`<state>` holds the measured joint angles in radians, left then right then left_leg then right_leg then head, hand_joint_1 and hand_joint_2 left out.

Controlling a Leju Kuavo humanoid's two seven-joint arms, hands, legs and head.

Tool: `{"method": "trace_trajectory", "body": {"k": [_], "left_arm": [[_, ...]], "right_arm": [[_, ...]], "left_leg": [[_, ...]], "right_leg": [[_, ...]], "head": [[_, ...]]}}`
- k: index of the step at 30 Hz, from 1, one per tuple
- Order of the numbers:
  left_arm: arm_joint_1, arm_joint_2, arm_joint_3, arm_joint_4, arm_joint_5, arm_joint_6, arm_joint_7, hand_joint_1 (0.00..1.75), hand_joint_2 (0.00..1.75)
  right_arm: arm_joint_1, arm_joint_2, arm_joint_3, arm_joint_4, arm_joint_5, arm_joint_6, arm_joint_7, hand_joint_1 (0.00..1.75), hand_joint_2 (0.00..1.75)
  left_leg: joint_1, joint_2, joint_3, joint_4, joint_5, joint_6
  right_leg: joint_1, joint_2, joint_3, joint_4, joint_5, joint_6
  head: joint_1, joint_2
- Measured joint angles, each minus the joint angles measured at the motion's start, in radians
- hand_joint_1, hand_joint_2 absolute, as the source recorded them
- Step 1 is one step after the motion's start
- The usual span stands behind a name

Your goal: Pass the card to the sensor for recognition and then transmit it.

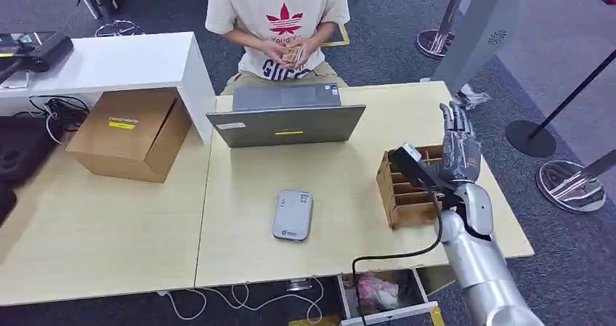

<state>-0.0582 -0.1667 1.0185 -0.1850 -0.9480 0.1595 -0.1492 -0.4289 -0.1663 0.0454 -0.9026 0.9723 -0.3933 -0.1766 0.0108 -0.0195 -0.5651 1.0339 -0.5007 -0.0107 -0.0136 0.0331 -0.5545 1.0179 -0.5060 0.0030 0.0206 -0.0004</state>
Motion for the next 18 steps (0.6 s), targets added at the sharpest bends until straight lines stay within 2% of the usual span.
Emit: {"method": "trace_trajectory", "body": {"k": [2,6,11,13,16,18], "left_arm": [[0.0,0.002,0.002,0.0,0.001,0.0,0.0,0.0,0.0],[0.0,0.003,0.006,0.0,0.003,0.0,-0.002,0.0,0.0],[0.001,0.003,0.007,0.0,0.004,0.001,-0.012,0.0,0.0],[0.001,0.003,0.009,0.0,0.004,0.002,-0.016,0.0,0.0],[0.001,0.003,0.014,0.0,0.003,0.002,-0.018,0.0,0.0],[0.002,0.003,0.016,0.0,0.002,0.002,-0.018,0.0,0.0]], "right_arm": [[0.0,0.0,0.013,-0.003,-0.028,0.012,-0.002,0.0,1.75],[0.006,0.0,0.032,-0.031,-0.063,-0.011,-0.018,0.0,1.75],[0.054,0.0,0.057,-0.105,-0.089,-0.1,-0.044,0.0,1.75],[0.08,0.001,0.069,-0.14,-0.086,-0.159,-0.059,0.0,1.75],[0.112,0.005,0.08,-0.182,-0.051,-0.25,-0.068,0.0,1.75],[0.131,0.007,0.087,-0.205,-0.016,-0.284,-0.06,0.0,1.75]], "left_leg": [[0.0,0.0,0.0,0.0,0.0,0.0],[0.0,0.0,0.0,0.0,0.0,0.0],[0.0,0.0,-0.001,0.0,0.0,0.0],[0.0,0.0,-0.001,0.0,0.0,0.0],[0.0,0.0,-0.001,0.0,0.0,0.0],[0.0,0.0,-0.001,0.0,0.0,0.0]], "right_leg": [[0.0,0.0,0.0,0.0,0.0,0.0],[0.0,0.0,-0.001,0.0,0.0,0.0],[0.0,0.0,-0.001,0.0,0.0,0.0],[0.0,0.0,-0.001,0.0,0.0,0.0],[0.0,0.0,-0.001,0.0,0.0,0.0],[0.0,0.0,-0.001,0.0,0.0,0.0]], "head": [[0.0,0.0],[0.0,0.0],[0.0,0.0],[0.0,0.0],[0.0,0.0],[0.0,0.0]]}}
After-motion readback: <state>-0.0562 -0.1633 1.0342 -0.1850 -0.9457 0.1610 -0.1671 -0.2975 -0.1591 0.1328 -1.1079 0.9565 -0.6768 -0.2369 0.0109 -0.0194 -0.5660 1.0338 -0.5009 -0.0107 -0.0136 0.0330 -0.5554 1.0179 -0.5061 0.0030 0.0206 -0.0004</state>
